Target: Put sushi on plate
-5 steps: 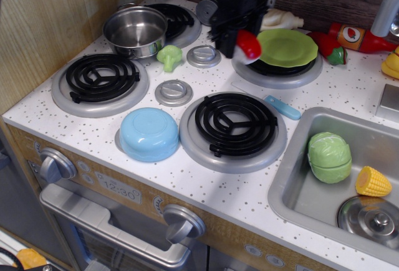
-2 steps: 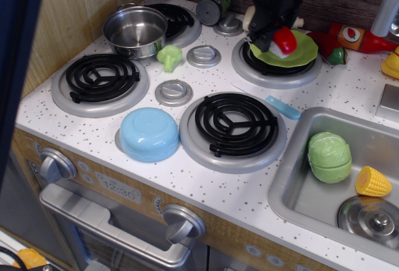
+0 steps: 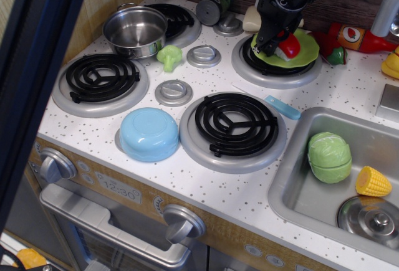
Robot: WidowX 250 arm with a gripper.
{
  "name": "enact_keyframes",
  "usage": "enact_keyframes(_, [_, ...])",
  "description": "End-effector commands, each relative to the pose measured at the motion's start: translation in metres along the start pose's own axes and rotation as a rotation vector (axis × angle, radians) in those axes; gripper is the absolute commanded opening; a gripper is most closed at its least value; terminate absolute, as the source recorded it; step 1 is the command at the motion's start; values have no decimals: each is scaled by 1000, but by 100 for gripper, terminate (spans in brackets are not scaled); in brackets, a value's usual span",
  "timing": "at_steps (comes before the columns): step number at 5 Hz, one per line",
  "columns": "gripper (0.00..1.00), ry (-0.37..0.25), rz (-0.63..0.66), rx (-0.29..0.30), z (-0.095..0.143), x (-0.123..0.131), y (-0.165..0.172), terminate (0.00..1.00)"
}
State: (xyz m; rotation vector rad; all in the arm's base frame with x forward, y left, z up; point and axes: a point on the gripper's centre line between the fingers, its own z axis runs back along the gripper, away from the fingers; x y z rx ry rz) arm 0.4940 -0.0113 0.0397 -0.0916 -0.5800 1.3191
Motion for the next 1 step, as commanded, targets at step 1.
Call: enact_keyframes(1, [100, -38, 19, -83, 25, 8, -27, 100])
